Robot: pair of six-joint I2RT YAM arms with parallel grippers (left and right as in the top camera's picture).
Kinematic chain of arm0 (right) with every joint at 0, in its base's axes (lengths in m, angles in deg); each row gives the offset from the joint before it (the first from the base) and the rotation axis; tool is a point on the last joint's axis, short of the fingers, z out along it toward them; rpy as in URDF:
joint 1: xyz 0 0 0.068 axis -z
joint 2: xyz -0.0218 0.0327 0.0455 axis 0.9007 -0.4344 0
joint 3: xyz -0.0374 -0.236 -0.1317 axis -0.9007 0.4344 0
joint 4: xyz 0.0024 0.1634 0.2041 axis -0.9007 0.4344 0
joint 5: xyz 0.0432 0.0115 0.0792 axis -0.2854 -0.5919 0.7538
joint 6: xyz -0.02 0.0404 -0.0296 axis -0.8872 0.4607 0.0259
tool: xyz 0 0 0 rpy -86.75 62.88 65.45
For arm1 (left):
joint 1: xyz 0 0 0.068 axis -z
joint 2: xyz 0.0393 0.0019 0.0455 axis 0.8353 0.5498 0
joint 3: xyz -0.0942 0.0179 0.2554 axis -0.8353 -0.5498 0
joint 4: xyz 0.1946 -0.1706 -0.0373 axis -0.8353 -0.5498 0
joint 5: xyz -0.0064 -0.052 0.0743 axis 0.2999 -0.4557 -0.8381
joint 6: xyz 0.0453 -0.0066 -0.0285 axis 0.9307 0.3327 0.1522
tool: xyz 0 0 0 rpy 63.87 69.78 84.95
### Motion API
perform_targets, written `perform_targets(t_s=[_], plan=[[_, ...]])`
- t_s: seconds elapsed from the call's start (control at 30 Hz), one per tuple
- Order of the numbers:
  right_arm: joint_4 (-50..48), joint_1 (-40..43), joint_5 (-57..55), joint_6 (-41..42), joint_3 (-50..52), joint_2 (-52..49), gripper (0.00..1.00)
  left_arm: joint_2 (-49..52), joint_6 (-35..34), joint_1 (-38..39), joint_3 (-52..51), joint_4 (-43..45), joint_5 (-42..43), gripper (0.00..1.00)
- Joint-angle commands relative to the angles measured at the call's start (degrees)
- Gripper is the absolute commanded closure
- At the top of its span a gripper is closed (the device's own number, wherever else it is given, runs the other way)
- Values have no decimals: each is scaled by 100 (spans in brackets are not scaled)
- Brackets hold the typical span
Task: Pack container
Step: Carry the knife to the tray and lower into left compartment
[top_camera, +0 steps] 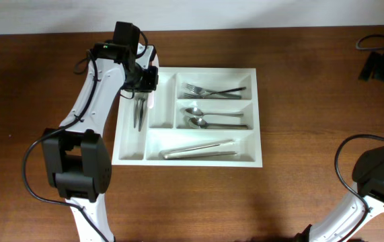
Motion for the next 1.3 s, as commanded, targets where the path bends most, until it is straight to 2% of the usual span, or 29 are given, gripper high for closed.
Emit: perform_targets(t_s=[0.0,0.23,0.4,1.07,1.13,1.2,1.27], plan=[[0,22,9,52,4,17,1,55,-289,57,101,31,-59,96],[0,22,9,52,4,17,1,98,-286,361,98,37,-83,96],[0,22,9,52,4,17,2,195,-284,474,98,28,-544,95],[0,20,9,52,4,17,2,549,-286,468,94,-57,-540,95],[0,22,9,52,4,17,1,549,-286,468,94,-61,-540,94],[0,22,9,52,4,17,1,549,-286,468,94,-76,-540,81],[0,22,9,52,4,17,1,549,-284,468,94,-79,-540,80]])
